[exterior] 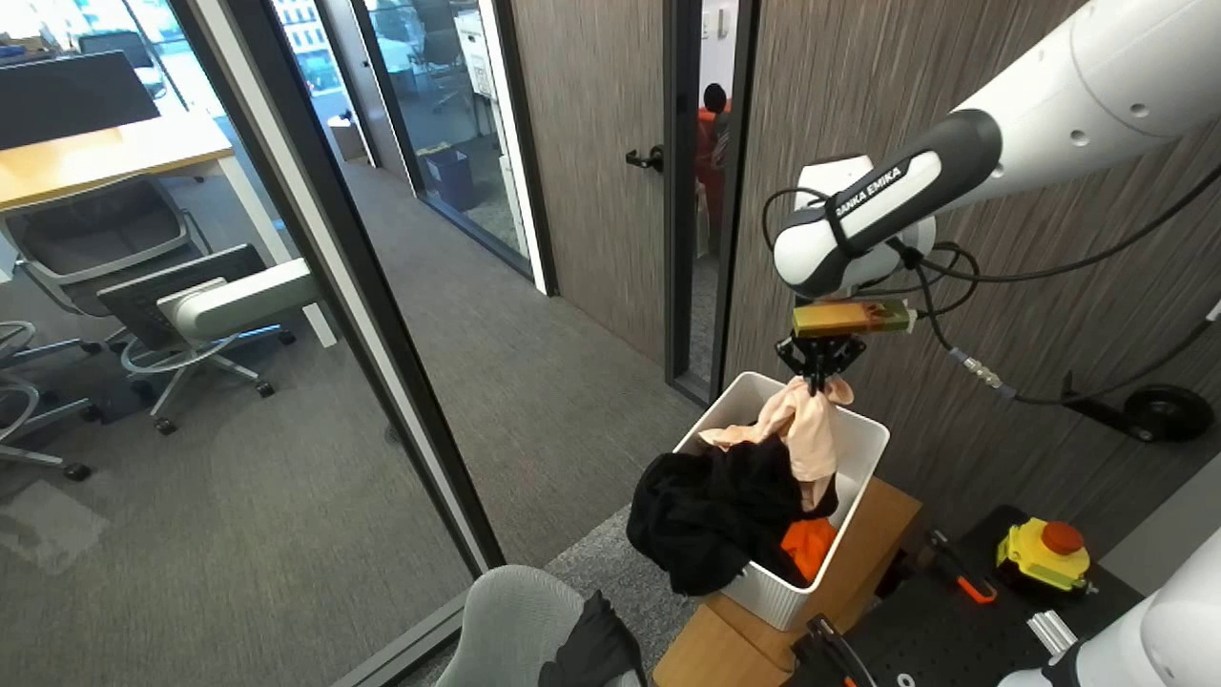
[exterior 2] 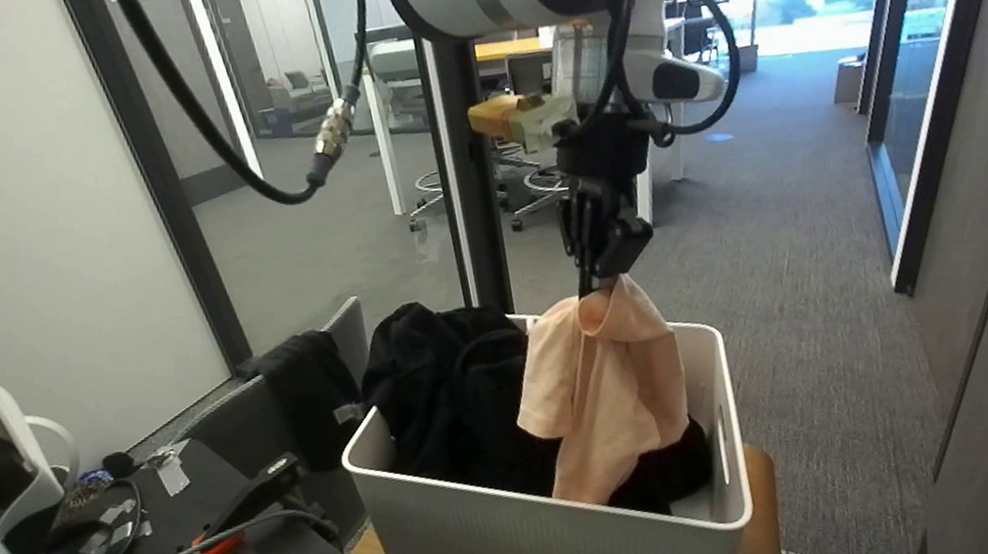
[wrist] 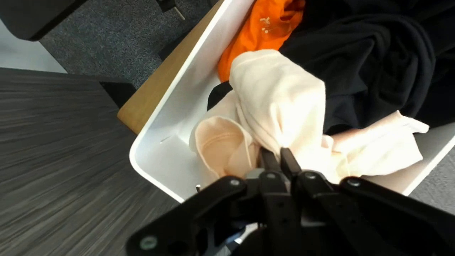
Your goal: Put the salmon shirt inside the basket.
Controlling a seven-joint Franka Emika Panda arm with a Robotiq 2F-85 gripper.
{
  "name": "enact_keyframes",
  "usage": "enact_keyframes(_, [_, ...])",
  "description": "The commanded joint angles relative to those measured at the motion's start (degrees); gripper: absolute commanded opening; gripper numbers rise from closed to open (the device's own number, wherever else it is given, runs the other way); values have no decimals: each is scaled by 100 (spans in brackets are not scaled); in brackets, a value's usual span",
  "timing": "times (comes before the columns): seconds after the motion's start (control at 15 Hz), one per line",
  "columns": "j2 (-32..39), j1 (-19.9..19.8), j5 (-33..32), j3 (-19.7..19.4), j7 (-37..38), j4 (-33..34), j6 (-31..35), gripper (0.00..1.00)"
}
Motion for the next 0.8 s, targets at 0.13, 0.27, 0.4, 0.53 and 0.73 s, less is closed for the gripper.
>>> enact_keyframes(0.13, [839, 217, -80, -173, 924, 242, 448, 6])
enact_keyframes(0.27, [1139, 282, -43, -228, 1074, 361, 482, 6])
enact_keyframes(0.4, [1409, 322, 28, -277, 1138, 487, 473, 6])
enact_keyframes(0.53, [1615, 344, 83, -316, 1152, 607, 441, 6])
enact_keyframes(0.73, [1831, 346, 200, -335, 1096, 759, 418, 6])
